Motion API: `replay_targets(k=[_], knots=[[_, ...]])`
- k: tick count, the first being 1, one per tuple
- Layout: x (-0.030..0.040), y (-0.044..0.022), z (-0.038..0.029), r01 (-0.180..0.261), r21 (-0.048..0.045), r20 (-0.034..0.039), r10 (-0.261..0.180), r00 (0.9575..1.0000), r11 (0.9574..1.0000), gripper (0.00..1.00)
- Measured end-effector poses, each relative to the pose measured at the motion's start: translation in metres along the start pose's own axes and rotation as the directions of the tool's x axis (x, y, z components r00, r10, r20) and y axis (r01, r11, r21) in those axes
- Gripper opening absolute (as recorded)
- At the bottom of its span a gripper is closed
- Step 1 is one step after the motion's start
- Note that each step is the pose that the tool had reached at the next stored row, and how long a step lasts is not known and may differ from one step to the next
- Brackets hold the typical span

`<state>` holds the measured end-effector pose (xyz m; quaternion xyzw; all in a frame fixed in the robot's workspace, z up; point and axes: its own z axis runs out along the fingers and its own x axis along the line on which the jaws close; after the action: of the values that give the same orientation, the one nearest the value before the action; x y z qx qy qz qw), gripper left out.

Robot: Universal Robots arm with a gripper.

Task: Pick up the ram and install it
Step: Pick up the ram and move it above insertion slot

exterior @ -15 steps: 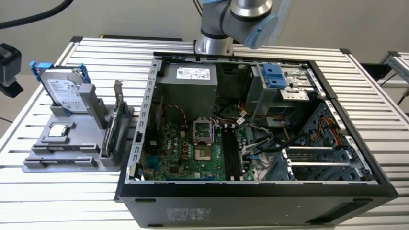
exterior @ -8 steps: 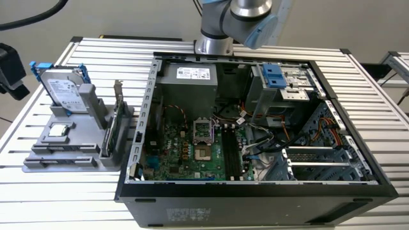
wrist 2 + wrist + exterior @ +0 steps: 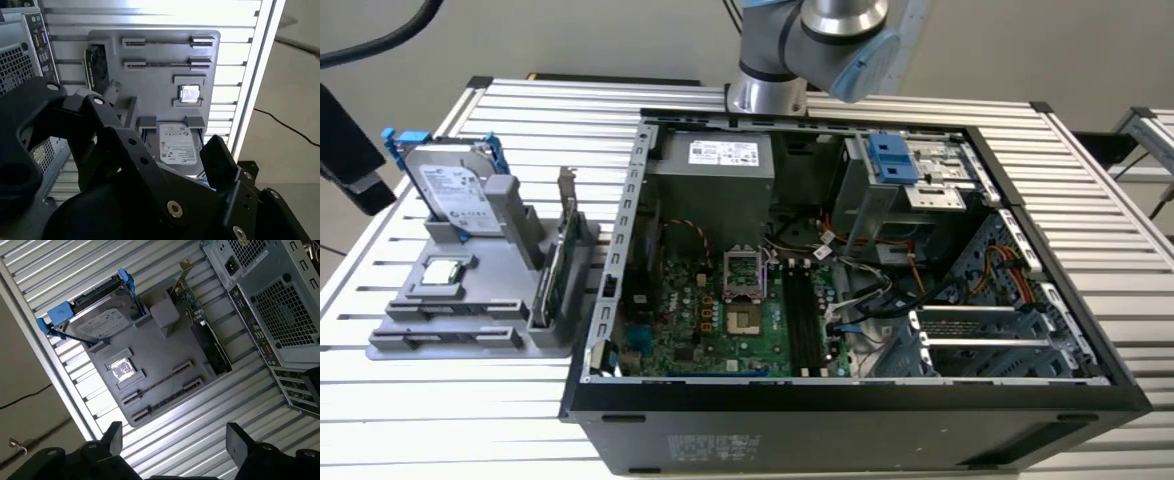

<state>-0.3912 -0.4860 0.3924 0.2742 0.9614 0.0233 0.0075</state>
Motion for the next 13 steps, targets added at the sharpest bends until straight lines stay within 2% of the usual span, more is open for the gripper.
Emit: replay_targets(k=[6,7,13], knots=[[0.0,0.0,0.0001,-0.056,0.0002,0.0027,0.056,0.9984,0.9984,1.0],[0.0,0.0,0.0002,-0.067,0.0001,0.0033,0.067,0.9978,0.9978,0.0],[0.0,0.0,0.0006,-0.13,-0.0001,0.0064,0.13,0.9915,0.9915,0.0]])
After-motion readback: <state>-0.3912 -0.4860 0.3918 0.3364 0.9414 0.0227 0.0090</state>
